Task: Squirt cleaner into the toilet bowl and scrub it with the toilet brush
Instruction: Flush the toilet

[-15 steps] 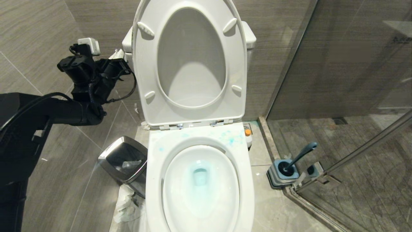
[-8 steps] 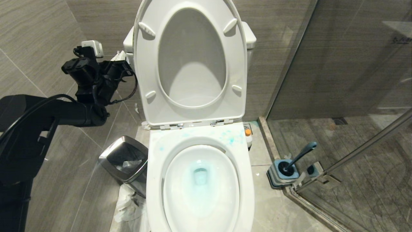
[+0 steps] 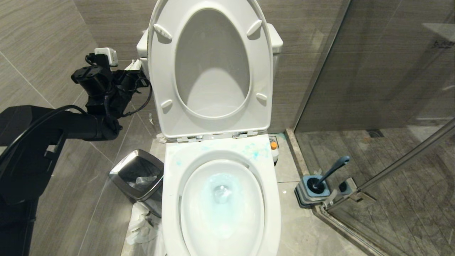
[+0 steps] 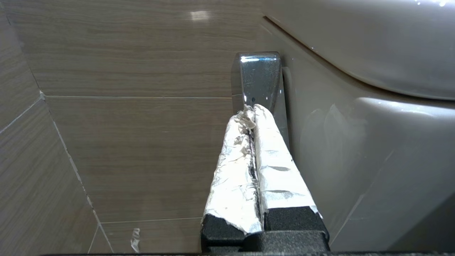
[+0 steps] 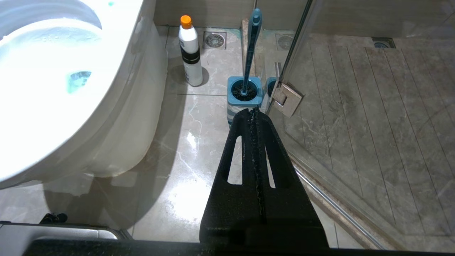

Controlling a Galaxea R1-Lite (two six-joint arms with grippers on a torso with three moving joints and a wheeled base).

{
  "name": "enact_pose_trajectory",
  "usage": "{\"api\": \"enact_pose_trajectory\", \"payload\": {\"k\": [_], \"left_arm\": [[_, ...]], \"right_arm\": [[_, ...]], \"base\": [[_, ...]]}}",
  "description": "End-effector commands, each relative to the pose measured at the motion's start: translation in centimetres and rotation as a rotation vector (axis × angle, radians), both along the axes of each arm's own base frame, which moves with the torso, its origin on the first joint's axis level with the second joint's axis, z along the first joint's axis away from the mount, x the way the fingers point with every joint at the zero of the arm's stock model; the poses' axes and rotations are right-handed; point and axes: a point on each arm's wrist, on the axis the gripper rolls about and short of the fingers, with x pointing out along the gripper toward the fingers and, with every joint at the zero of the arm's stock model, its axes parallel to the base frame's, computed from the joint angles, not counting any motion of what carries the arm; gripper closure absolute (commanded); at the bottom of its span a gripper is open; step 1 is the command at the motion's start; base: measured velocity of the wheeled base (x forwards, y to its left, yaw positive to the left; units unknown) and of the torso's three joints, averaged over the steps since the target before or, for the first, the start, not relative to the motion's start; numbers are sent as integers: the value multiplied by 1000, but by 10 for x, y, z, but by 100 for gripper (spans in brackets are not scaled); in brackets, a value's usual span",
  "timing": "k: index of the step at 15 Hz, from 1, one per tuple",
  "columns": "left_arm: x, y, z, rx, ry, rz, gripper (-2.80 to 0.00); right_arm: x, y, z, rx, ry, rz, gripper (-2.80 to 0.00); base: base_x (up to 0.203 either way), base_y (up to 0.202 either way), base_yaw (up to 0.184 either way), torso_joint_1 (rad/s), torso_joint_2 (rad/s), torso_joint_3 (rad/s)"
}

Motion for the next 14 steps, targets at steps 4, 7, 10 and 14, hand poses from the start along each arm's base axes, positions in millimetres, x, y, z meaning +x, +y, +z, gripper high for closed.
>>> {"api": "enact_pose_trajectory", "payload": {"k": [4, 7, 10, 14], "left_arm": [[-2, 2, 7, -6, -20, 11, 0], [-6, 3, 16, -9, -38, 13, 0], [-9, 3, 26, -10, -65, 17, 0], [-17, 6, 43, -13, -97, 21, 0]], "right_arm": [[0, 0, 0, 0, 1, 0, 0], [0, 0, 0, 0, 1, 0, 0], [0, 0, 0, 0, 1, 0, 0], [0, 0, 0, 0, 1, 0, 0]], "base": [[0, 0, 0, 0, 0, 0], [0, 0, 0, 0, 0, 0], [0, 0, 0, 0, 0, 0], [0, 0, 0, 0, 0, 0]]}}
